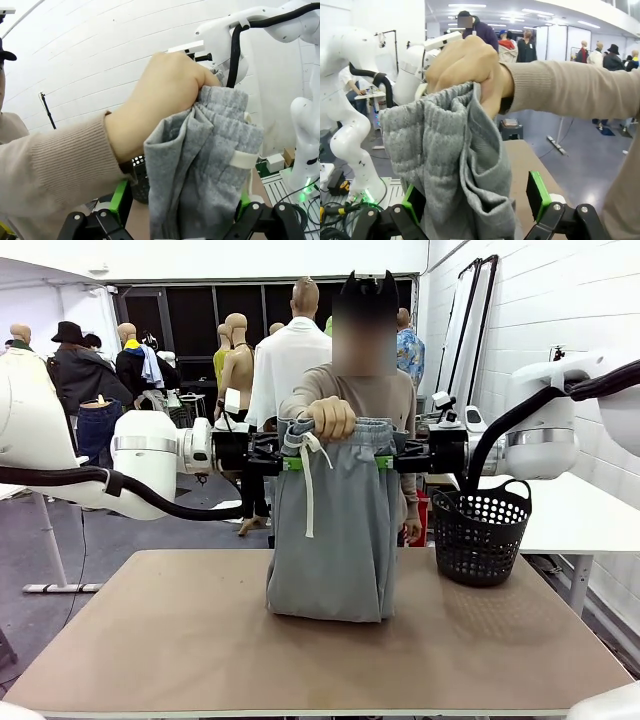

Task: Fold the training pants.
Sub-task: Release the ends of the Training pants and then grab the overlapped ends.

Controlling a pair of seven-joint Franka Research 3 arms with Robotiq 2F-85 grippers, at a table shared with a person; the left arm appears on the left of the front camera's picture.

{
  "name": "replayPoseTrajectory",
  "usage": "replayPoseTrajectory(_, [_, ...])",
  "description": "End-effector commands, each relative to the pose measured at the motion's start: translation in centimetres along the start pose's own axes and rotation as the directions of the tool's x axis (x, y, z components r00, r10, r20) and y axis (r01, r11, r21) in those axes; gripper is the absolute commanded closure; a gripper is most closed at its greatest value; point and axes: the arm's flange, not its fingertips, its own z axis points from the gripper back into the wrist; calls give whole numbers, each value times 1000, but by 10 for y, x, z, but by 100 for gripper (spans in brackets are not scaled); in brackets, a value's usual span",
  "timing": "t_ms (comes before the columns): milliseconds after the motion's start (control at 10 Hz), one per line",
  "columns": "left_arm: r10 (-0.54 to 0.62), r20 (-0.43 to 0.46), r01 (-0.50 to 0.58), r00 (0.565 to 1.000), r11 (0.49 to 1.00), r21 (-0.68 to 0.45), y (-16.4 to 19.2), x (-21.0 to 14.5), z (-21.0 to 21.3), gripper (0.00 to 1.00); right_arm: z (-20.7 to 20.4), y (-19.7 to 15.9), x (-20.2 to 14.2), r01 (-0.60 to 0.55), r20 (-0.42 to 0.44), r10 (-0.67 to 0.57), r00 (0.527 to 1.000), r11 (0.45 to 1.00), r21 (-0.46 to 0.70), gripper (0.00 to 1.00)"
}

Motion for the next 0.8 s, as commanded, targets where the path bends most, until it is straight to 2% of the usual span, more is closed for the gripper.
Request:
replayPoseTrajectory(0, [19, -9, -19, 1000, 1000, -1, 8, -1, -5, 0, -8, -4, 5, 33, 29, -34, 999, 998, 46, 0])
replayPoseTrajectory(700, [67, -38, -68, 997, 997, -25, 12, -2, -21, 0, 7, -5, -1, 83, 26, -87, 996, 988, 132, 0])
